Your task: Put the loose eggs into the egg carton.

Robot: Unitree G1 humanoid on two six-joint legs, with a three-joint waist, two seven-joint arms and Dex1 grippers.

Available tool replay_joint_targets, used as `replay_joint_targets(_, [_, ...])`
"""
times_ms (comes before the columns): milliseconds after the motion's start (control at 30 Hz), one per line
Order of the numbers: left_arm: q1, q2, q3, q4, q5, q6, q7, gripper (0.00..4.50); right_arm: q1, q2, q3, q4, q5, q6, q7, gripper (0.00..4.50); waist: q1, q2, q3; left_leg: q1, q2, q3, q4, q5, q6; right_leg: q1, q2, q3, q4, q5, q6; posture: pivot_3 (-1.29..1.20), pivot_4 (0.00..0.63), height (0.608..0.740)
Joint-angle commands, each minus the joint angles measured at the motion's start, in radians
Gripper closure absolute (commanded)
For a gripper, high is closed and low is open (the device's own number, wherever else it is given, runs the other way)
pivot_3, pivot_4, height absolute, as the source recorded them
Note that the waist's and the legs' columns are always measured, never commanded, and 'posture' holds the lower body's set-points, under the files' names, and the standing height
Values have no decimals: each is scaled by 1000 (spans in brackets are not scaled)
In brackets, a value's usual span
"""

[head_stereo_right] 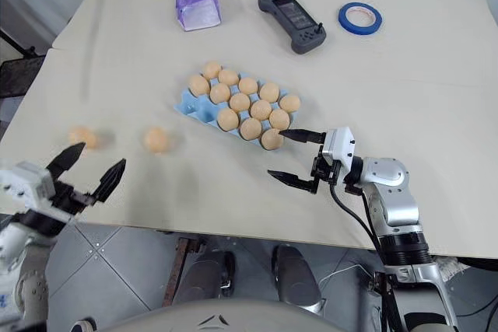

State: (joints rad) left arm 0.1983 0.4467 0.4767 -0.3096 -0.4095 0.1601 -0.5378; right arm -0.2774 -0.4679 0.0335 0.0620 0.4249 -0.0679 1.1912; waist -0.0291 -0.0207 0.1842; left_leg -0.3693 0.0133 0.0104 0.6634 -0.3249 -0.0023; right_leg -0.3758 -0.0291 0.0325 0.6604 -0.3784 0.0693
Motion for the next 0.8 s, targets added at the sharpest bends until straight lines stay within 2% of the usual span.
replay_joint_targets(33, [-73,17,-36,74,27,30,34,28,9,5,-10,-39,9,-14,-14,0,-5,0,0,0,0,0,0,0,0,0,0,0,0,0,0,0,150,740])
replay_joint_targets(233, [-226,16,-161,220,61,54,4,28,31,37,4,-66,-2,-19,-55,0,0,0,0,0,0,0,0,0,0,-1,0,0,0,0,1,0,150,740])
replay_joint_targets(500, [-343,0,-243,376,112,22,6,28,57,40,7,-89,-1,-16,-68,0,0,0,0,0,0,0,1,0,-1,-1,0,-1,1,0,1,0,150,740])
replay_joint_targets(600, [-350,-10,-250,385,112,2,0,634,59,40,4,-89,-2,-19,-75,0,1,0,0,0,0,0,1,1,-1,-1,0,-1,2,0,1,0,150,740])
replay_joint_targets(767, [-351,-21,-247,369,107,-33,4,2178,72,40,7,-89,-5,-26,-80,0,2,0,0,0,0,0,1,1,-1,-1,0,-1,2,0,1,0,150,740])
replay_joint_targets(800, [-349,-17,-248,356,101,-35,-7,2377,75,41,7,-91,-6,-27,-82,0,2,0,0,0,0,0,1,1,-1,-1,0,-1,2,0,1,0,150,740])
